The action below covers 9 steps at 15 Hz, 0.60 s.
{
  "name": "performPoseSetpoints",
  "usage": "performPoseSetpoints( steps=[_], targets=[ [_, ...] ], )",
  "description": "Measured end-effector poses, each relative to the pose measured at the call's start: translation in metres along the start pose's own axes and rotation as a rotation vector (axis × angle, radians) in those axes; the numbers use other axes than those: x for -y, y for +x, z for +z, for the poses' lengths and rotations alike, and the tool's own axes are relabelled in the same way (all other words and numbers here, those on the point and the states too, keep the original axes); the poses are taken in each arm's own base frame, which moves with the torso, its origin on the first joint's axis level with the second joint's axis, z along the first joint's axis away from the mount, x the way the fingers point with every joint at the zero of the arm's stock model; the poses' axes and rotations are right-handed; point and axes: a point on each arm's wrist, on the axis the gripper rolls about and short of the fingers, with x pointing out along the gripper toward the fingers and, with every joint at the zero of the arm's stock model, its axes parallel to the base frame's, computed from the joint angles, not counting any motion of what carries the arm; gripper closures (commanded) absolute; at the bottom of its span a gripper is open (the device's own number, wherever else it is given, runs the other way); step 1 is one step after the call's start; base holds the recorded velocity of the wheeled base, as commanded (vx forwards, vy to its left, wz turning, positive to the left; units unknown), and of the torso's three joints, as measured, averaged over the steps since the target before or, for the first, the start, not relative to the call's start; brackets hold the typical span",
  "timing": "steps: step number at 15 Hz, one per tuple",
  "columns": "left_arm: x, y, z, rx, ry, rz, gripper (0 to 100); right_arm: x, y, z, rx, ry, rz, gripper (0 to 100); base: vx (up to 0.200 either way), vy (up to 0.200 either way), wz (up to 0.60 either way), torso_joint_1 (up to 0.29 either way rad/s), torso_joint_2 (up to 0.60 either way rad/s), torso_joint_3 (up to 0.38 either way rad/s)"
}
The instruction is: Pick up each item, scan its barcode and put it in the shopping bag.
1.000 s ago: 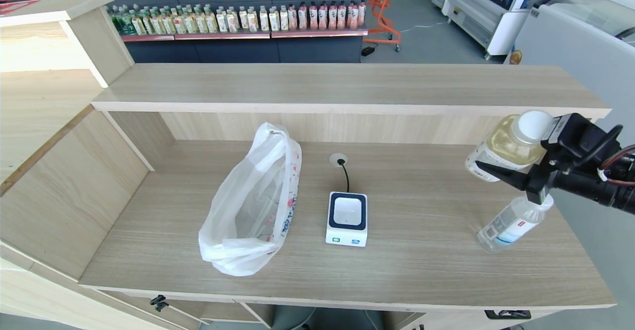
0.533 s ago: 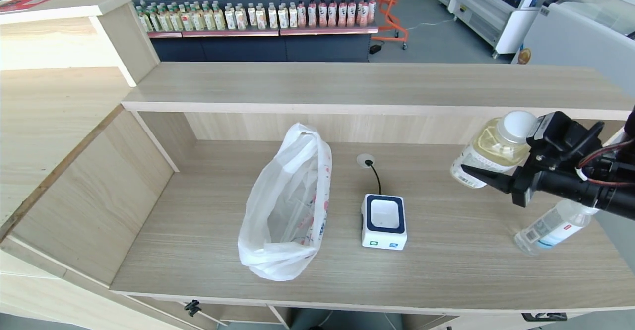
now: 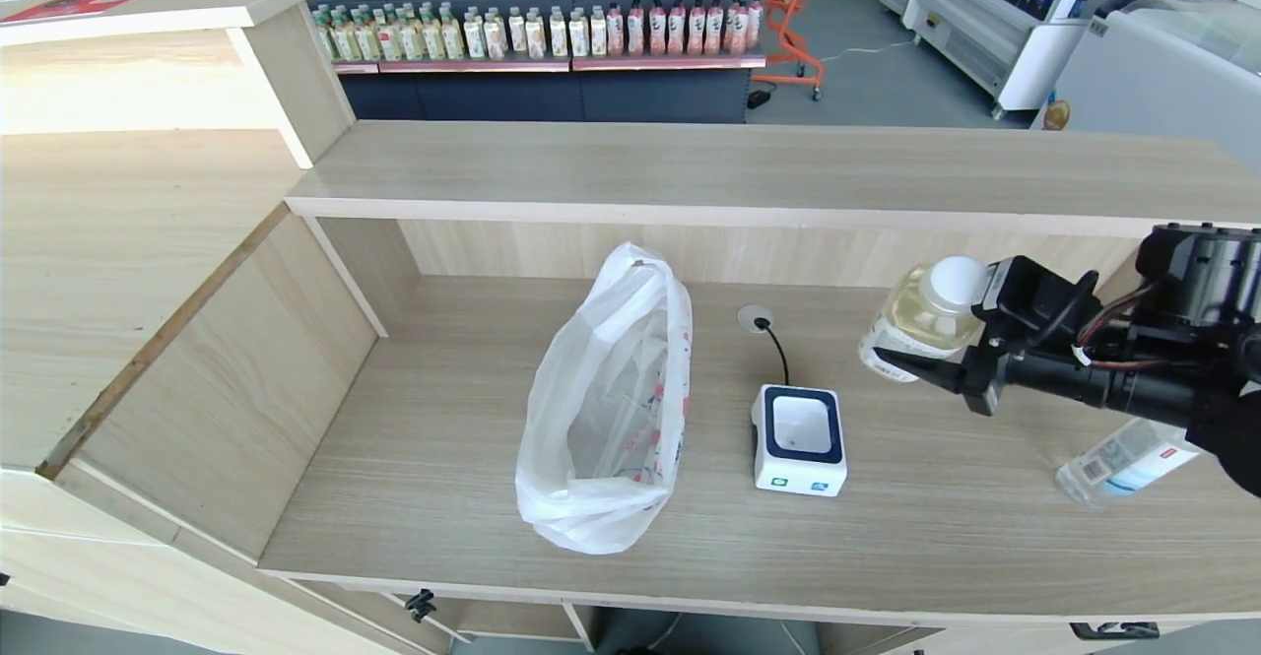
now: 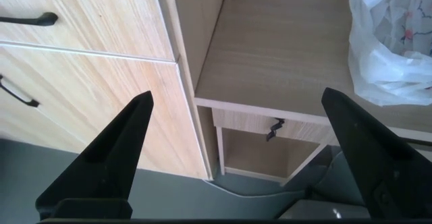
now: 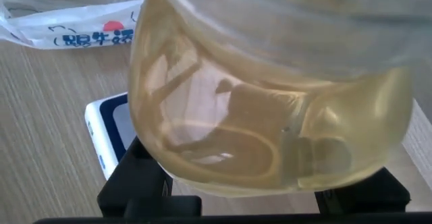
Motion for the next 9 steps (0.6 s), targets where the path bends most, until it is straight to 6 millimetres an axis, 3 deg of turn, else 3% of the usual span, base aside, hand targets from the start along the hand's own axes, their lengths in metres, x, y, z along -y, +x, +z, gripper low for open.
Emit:
performPoseSetpoints(
  steps=[5,9],
  targets=[
    [0.000,0.000,0.000,0.000,0.001,0.000,0,-0.007,0.024,-0.016,0.149,-0.157,0.145,100,0.000,0.000,0.00,0.000,0.00,0.000],
    [0.000,0.000,0.000,0.000,0.001,0.000,0,-0.021,0.040,-0.047,0.262,-0.262,0.252,100,0.000,0.000,0.00,0.000,0.00,0.000]
  ],
)
